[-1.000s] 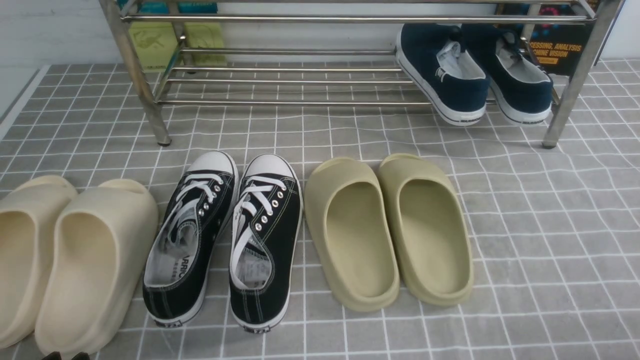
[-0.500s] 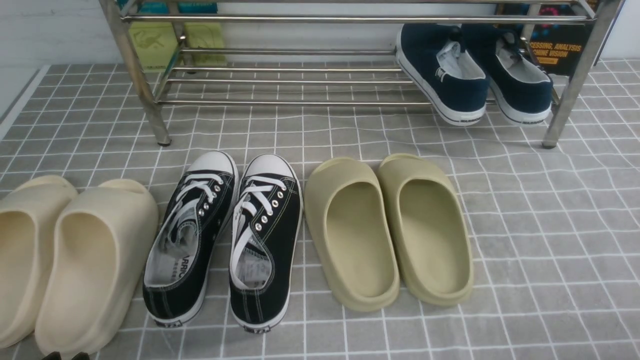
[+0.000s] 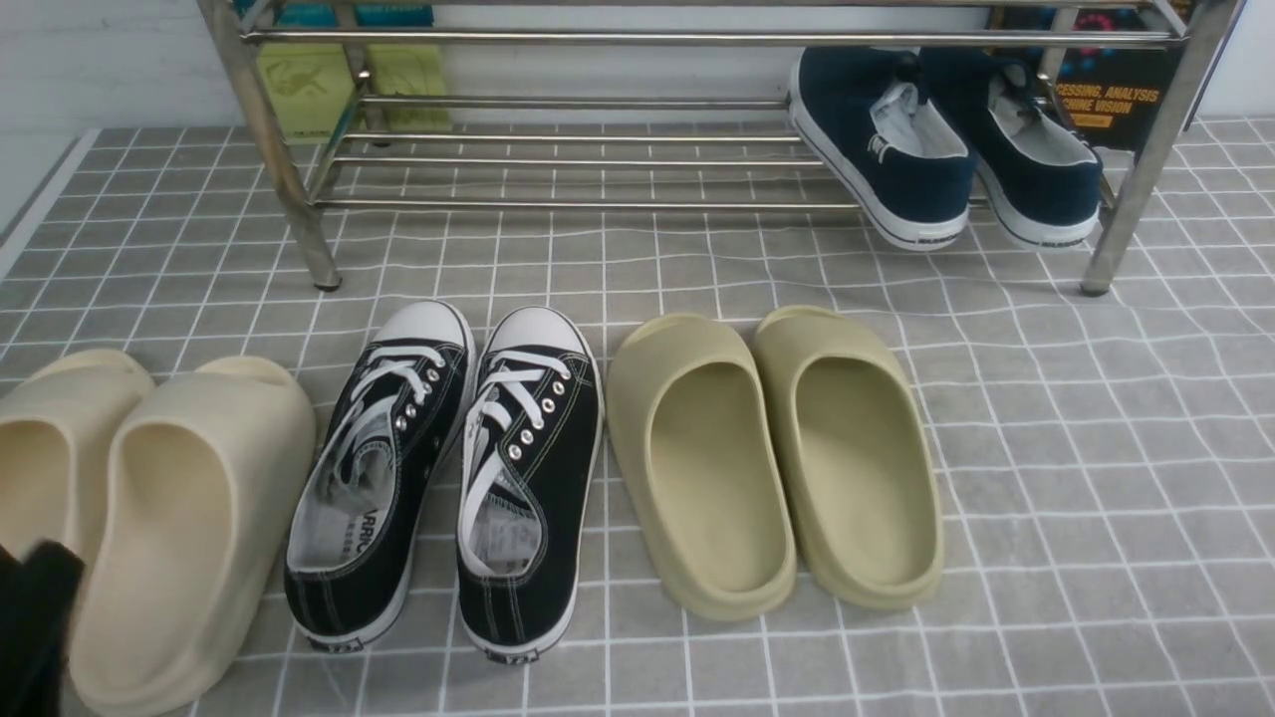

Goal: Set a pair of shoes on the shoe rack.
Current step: Use the left arm to grab the shoe closest to it

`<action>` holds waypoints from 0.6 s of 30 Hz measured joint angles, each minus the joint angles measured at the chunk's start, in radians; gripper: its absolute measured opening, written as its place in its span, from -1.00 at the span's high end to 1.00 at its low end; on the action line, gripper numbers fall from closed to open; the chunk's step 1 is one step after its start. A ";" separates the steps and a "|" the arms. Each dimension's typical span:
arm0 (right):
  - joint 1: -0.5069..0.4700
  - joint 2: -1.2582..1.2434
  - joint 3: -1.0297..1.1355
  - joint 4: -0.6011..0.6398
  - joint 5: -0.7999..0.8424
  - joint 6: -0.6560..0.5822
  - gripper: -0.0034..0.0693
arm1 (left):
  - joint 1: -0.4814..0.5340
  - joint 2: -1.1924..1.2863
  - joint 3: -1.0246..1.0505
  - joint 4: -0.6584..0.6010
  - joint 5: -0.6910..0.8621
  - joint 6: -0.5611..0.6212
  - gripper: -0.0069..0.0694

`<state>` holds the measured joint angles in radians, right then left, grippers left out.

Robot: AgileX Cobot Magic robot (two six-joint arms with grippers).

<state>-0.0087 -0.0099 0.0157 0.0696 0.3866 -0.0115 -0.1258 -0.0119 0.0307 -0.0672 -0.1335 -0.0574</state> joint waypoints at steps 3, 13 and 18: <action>0.000 0.000 0.000 0.000 0.000 0.000 0.35 | 0.000 0.000 0.000 0.000 -0.138 -0.024 0.19; 0.000 0.000 0.000 0.000 0.000 0.000 0.31 | 0.000 0.017 -0.159 -0.027 -0.155 -0.221 0.75; 0.000 0.000 0.000 0.000 0.000 0.000 0.30 | 0.000 0.180 -0.332 -0.027 0.159 -0.130 0.85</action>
<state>-0.0087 -0.0099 0.0157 0.0696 0.3866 -0.0115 -0.1258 0.1678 -0.3010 -0.0941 0.0252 -0.1873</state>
